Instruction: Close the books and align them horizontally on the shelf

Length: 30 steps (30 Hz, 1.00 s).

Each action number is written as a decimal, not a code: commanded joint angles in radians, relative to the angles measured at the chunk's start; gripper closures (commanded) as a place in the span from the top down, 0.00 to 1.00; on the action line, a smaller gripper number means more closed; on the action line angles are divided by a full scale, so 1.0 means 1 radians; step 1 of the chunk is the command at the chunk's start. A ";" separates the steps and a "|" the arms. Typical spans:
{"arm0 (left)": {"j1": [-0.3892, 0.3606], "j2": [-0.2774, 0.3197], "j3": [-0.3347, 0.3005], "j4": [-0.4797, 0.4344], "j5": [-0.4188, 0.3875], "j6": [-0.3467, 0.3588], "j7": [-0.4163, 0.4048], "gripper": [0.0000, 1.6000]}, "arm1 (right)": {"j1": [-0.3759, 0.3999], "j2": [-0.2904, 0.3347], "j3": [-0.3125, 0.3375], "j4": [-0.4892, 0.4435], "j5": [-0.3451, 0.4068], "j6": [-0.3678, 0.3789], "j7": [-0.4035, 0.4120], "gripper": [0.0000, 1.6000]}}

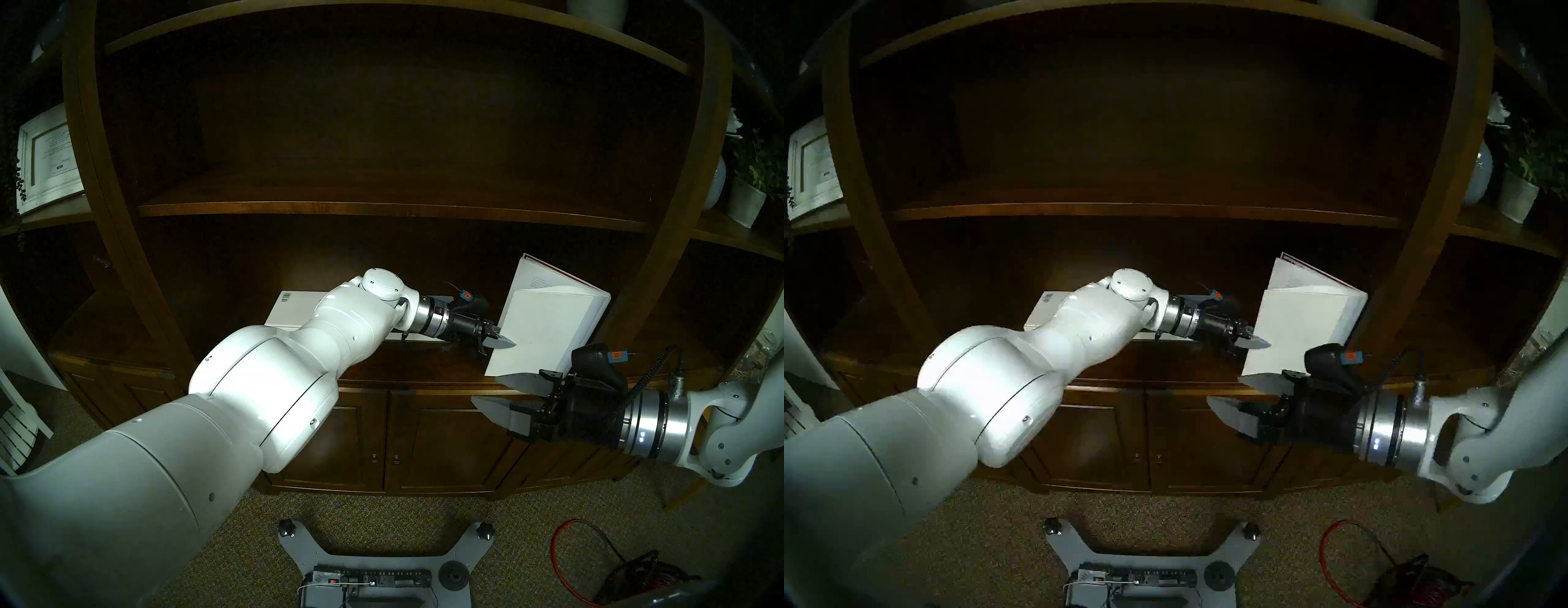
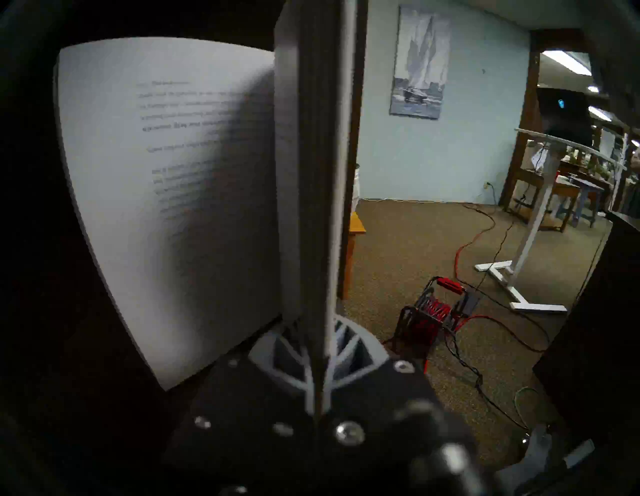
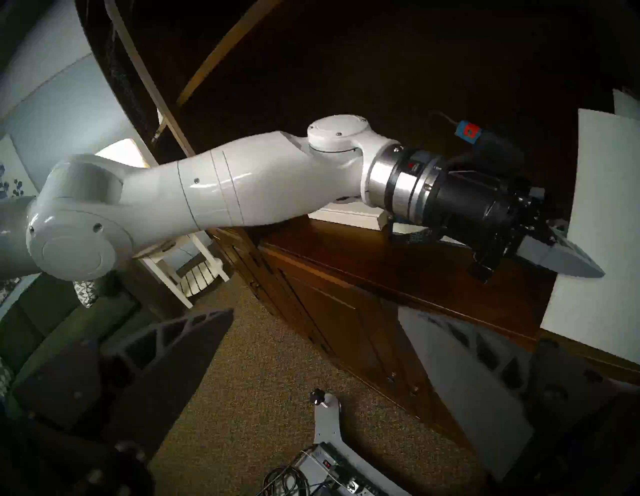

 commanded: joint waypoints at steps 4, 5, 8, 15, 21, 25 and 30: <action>-0.063 -0.060 -0.042 0.024 -0.026 -0.011 0.055 0.18 | 0.015 -0.001 0.008 -0.002 0.000 -0.008 0.004 1.00; -0.064 -0.064 -0.045 0.027 -0.026 -0.009 0.066 0.49 | 0.015 -0.001 0.008 -0.002 0.000 -0.008 0.004 1.00; -0.070 -0.076 -0.051 0.038 -0.022 -0.001 0.099 1.00 | 0.014 -0.001 0.008 -0.002 -0.001 -0.008 0.004 1.00; -0.078 -0.093 -0.059 0.058 -0.015 -0.003 0.153 1.00 | 0.014 -0.002 0.008 -0.002 -0.001 -0.008 0.004 1.00; -0.091 -0.085 -0.062 0.070 -0.011 -0.013 0.153 1.00 | 0.015 -0.002 0.008 -0.003 -0.001 -0.009 0.004 1.00; -0.102 -0.056 -0.065 0.076 -0.010 -0.024 0.134 1.00 | 0.015 -0.002 0.007 -0.003 -0.001 -0.009 0.004 1.00; -0.106 -0.009 -0.070 0.084 -0.008 -0.041 0.115 1.00 | 0.015 -0.002 0.008 -0.003 -0.001 -0.009 0.004 1.00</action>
